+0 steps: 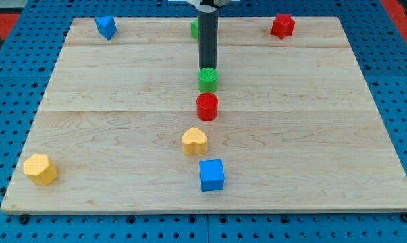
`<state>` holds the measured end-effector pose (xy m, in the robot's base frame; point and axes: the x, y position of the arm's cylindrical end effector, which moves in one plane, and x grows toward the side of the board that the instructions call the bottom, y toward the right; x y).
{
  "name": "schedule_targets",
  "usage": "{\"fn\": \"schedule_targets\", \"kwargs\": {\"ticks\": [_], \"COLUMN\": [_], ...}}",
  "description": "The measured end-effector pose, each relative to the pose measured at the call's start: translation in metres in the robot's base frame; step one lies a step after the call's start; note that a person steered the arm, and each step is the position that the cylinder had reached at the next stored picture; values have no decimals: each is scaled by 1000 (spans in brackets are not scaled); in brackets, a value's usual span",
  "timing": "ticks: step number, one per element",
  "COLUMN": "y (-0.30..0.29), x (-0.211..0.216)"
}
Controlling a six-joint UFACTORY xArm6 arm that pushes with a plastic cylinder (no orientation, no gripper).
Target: Move your arm to the center left of the board
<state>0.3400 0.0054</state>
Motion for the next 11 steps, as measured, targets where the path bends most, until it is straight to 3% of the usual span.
{"fn": "schedule_targets", "kwargs": {"ticks": [3,5,7,8,11], "y": [0,-127,-265,-299,-293], "x": [-1,5,104,109,109]}}
